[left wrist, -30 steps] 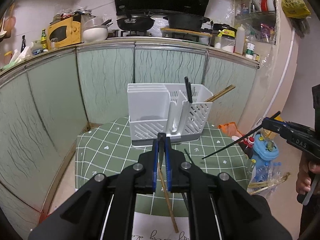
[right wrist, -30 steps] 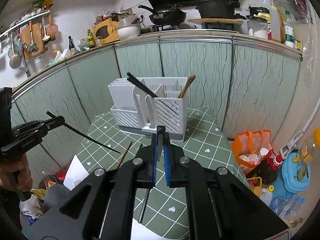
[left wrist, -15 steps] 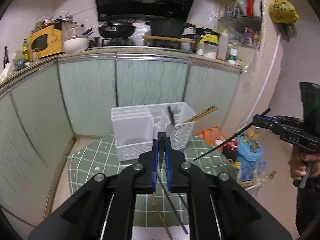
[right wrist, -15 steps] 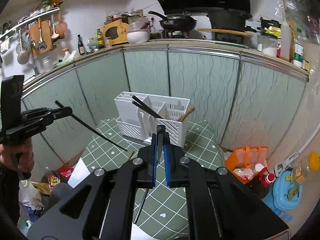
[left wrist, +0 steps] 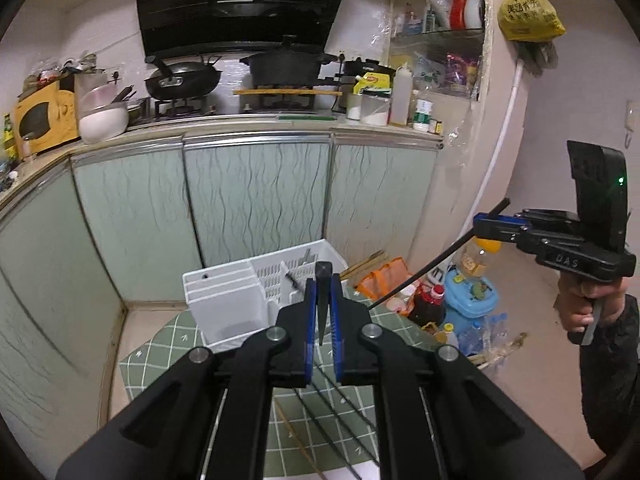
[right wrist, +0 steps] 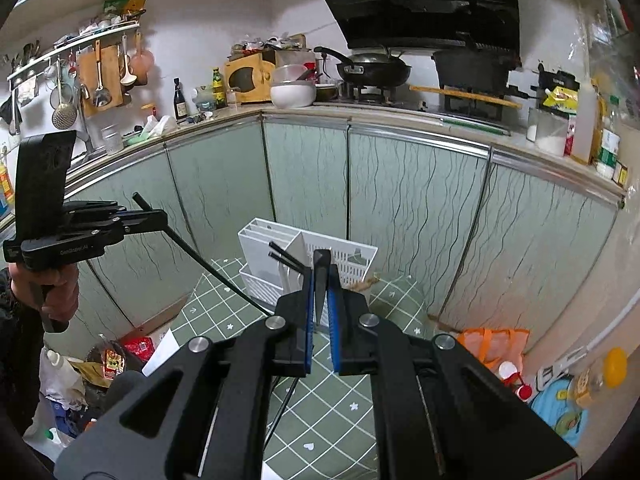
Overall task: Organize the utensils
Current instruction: 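Lower the black chopstick into the holder with the left tool while the right tool lowers its chopstick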
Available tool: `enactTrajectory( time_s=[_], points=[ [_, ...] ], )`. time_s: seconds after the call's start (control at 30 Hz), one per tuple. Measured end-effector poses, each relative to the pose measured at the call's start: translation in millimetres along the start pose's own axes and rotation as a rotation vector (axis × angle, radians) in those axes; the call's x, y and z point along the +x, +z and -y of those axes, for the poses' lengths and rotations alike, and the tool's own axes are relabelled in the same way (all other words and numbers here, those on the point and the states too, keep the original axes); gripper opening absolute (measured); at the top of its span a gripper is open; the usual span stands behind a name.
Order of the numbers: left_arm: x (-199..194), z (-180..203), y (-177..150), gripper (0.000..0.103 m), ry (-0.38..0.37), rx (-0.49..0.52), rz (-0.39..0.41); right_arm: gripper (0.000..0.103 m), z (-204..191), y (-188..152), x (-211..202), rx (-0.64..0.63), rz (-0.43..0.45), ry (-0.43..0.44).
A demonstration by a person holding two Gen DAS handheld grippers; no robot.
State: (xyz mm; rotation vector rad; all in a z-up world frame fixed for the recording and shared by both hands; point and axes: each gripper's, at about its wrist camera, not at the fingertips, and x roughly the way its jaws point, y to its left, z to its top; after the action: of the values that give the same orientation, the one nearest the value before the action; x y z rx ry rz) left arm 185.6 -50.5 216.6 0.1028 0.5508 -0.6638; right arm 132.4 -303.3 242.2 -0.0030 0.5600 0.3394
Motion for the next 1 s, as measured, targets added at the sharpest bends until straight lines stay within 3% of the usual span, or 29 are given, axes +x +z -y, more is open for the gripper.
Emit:
enactTrajectory(
  time_s=[0.5, 1.0],
  points=[
    [18, -5, 58, 0.008, -0.022, 0.008, 0.044, 0.006, 31, 51, 12, 0.020, 0.047, -0.029],
    [96, -19, 64, 0.008, -0.013, 0.035, -0.007, 0.006, 59, 50, 95, 0.046, -0.017, -0.021]
  ],
)
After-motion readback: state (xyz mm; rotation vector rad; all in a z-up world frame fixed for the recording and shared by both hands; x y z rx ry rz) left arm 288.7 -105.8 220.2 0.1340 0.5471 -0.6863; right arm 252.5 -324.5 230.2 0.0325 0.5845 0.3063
